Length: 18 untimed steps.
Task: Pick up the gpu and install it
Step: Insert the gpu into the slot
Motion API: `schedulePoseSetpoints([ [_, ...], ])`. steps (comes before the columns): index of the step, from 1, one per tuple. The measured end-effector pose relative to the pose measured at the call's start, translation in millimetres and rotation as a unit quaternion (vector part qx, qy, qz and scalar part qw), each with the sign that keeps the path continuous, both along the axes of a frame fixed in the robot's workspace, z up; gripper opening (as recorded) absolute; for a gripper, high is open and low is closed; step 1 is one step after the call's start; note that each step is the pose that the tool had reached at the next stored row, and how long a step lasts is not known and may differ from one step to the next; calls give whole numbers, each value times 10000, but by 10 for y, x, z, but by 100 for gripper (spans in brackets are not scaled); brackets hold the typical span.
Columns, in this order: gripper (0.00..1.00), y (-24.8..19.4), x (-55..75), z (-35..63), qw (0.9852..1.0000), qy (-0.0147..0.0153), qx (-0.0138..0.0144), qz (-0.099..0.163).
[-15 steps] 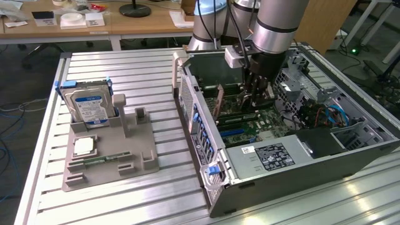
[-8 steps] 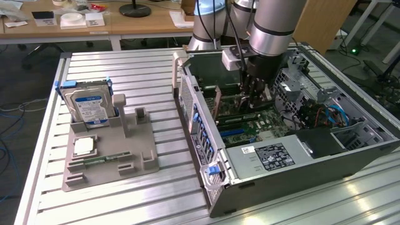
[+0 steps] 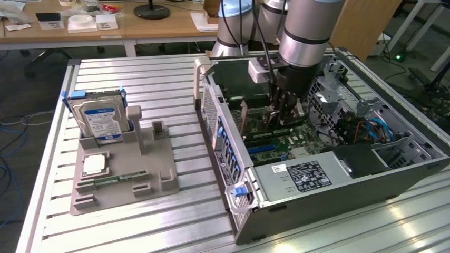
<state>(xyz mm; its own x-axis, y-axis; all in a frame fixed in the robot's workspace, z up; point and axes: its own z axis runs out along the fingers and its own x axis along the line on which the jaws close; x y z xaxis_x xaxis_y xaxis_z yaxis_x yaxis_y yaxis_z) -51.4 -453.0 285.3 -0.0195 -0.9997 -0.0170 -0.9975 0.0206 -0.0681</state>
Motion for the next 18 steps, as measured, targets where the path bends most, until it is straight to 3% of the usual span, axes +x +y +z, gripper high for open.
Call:
schedulePoseSetpoints([
  [6,28,-1,-26,-95,10000,0,0,1],
  [13,28,-43,-38,-136,10000,0,0,0],
  [18,28,-46,-73,-211,10000,0,0,0],
])
